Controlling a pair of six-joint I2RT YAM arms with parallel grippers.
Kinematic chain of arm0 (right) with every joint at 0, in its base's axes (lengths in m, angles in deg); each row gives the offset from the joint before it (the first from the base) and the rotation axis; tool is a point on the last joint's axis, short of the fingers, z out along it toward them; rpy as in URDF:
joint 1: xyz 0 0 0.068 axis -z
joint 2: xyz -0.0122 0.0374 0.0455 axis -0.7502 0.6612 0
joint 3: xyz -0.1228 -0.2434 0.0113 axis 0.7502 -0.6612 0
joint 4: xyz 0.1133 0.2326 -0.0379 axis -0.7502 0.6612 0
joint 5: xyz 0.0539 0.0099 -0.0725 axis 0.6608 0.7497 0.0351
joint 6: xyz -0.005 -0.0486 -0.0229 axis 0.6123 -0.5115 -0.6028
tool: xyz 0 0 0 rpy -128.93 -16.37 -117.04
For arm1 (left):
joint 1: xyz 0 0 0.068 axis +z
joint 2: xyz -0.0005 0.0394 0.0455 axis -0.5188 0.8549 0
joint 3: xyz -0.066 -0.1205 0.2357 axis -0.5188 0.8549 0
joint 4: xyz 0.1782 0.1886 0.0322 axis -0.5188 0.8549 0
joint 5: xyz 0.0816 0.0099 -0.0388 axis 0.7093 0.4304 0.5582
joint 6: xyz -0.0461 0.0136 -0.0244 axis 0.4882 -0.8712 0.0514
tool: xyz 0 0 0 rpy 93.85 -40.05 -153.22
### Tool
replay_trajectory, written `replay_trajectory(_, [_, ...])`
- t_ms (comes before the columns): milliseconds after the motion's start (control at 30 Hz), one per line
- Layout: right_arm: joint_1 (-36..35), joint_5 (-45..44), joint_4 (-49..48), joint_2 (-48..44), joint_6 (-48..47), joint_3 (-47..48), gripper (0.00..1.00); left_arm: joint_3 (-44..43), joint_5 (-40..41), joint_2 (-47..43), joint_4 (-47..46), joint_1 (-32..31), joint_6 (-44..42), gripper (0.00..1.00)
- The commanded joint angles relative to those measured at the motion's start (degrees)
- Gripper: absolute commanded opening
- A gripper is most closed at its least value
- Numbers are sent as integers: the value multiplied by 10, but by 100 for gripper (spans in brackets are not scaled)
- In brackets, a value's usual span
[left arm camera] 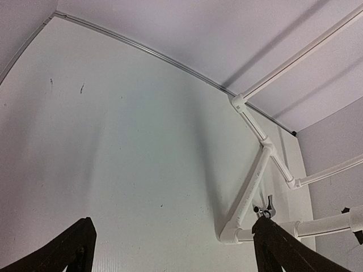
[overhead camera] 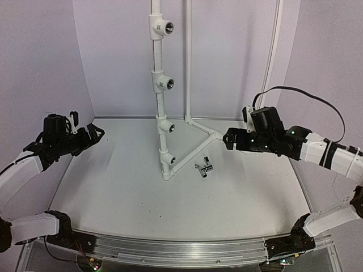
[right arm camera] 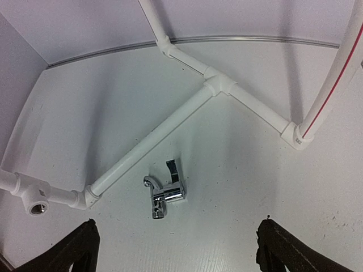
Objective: Install the water faucets
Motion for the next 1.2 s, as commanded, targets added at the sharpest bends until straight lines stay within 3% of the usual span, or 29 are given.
replay_trajectory(0, [-2, -2, -2, 95, 19, 29, 98, -13, -25, 9, -4, 0, 20, 100])
replay_trajectory(267, [-2, 57, 0, 257, 51, 116, 98, 8, -77, 30, -2, -11, 43, 100])
replay_trajectory(467, [-1, 96, 25, 366, 86, 170, 98, 28, -71, 49, -2, -63, 54, 99])
replay_trajectory(800, [13, 53, 24, 429, 95, 209, 91, 95, -35, 28, -3, -166, 114, 89])
replay_trajectory(1167, [30, 98, -1, 464, 103, 237, 81, 124, 23, 21, -3, -277, 159, 77])
